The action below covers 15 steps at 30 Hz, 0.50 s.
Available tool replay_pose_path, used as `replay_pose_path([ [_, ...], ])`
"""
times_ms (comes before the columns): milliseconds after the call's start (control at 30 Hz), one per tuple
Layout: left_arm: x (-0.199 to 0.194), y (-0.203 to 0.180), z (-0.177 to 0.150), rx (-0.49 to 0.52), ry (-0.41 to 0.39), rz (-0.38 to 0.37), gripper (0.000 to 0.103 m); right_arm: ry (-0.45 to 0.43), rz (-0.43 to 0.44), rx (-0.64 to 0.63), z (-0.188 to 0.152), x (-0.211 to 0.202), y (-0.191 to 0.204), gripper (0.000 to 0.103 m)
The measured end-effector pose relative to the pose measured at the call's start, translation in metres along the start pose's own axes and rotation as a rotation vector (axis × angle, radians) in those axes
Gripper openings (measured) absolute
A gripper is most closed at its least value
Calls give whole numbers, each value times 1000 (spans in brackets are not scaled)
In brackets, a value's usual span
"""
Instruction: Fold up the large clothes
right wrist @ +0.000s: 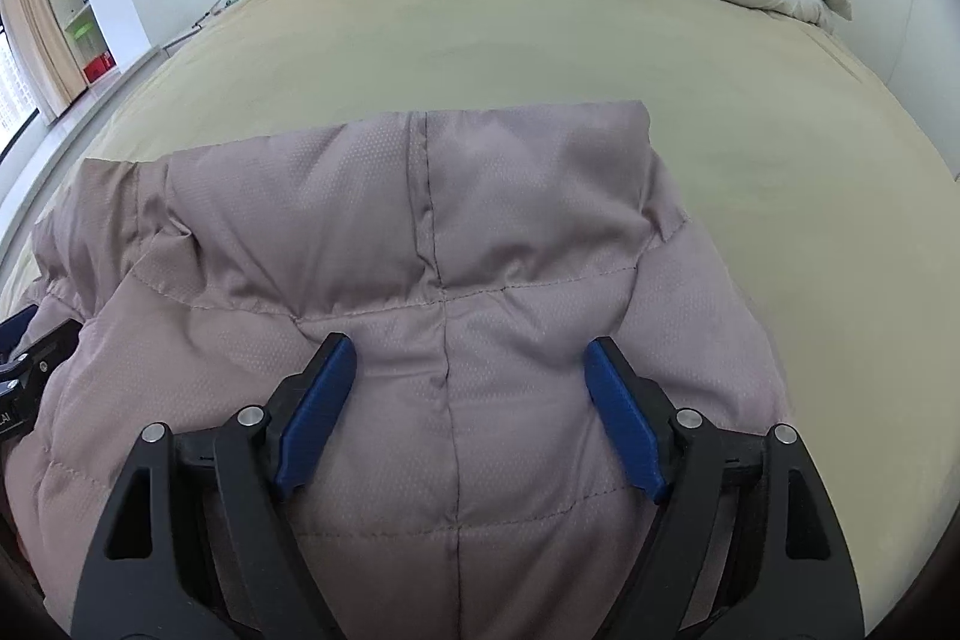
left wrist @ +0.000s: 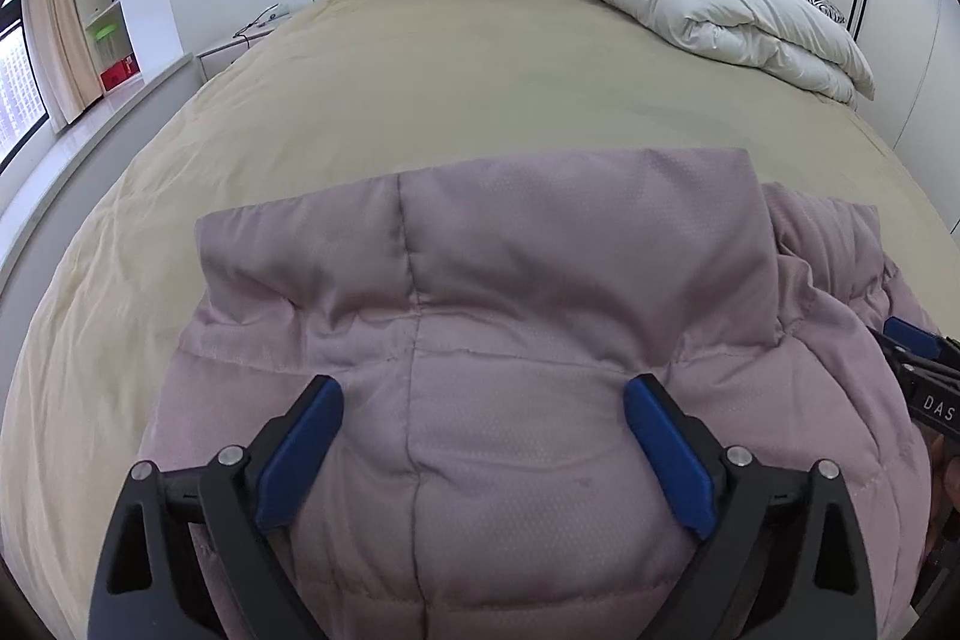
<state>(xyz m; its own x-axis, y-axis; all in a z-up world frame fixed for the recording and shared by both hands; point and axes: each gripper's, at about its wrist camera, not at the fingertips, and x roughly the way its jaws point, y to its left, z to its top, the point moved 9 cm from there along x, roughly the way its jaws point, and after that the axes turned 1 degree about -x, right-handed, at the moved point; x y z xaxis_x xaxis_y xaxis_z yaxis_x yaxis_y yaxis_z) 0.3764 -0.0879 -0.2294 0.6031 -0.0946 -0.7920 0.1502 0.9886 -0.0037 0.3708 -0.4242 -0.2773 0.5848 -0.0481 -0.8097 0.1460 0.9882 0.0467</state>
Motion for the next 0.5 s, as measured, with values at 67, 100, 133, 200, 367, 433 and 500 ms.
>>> replay_pose_path([
  [67, 7, -1, 3, 2, -4, 15, 99, 26, -10, -15, 6, 13, 2, 80],
  [100, 10, -2, 4, 3, -6, 21, 99, 38, -7, -15, 9, 19, 3, 81],
  [133, 13, -2, 6, 4, -10, 26, 99, 46, -4, -11, 12, 24, 3, 82],
  [200, 18, 0, 8, 0, -10, 24, 99, 49, 0, -6, 19, 33, 2, 82],
  [367, 24, 1, 10, -1, -5, 18, 100, 34, -25, -15, 26, 45, 6, 83],
  [433, 26, 1, 12, -1, -3, 18, 100, 36, -28, -17, 27, 46, 6, 83],
  [500, 28, 0, 12, -3, -2, 16, 100, 41, -28, -17, 29, 53, 6, 83],
])
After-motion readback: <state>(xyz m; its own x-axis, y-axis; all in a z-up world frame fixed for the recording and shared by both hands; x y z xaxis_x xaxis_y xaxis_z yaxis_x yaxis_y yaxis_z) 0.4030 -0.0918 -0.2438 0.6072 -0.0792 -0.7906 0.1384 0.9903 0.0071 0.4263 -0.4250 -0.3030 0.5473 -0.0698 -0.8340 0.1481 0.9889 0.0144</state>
